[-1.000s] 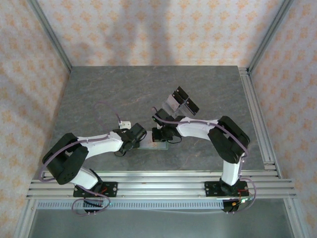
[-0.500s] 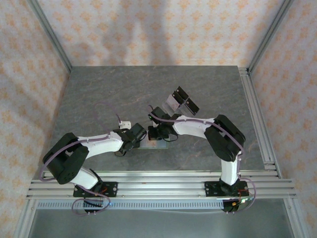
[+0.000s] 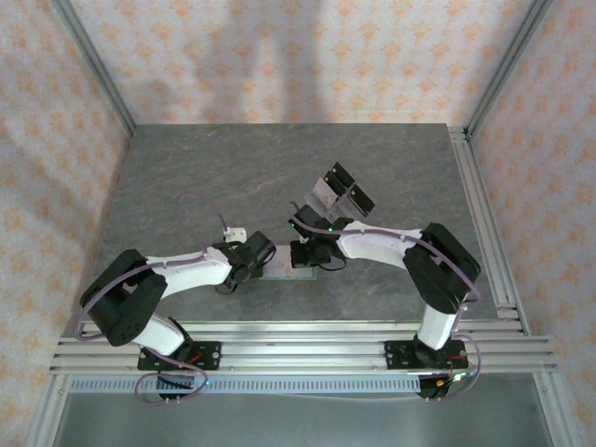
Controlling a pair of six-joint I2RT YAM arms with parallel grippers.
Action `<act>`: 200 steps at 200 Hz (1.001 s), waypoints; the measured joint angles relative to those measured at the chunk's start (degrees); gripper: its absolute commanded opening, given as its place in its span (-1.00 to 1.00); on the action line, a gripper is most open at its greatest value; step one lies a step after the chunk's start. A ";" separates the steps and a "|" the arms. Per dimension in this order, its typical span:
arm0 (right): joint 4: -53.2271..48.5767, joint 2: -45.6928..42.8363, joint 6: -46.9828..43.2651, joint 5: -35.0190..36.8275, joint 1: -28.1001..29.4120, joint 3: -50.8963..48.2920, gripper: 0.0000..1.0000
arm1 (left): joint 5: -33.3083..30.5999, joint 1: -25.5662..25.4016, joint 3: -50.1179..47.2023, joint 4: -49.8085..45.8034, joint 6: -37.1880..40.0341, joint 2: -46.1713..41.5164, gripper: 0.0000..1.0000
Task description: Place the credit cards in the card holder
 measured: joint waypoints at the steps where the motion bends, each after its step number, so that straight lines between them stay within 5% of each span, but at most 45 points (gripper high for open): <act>1: 0.00 0.00 0.02 0.00 0.00 -0.04 -0.95 | 0.00 0.00 0.00 0.00 0.00 0.00 1.00; 200: -0.15 7.82 -0.37 -3.17 0.00 6.23 -1.00 | 0.04 -0.02 -0.22 0.63 0.00 0.17 1.00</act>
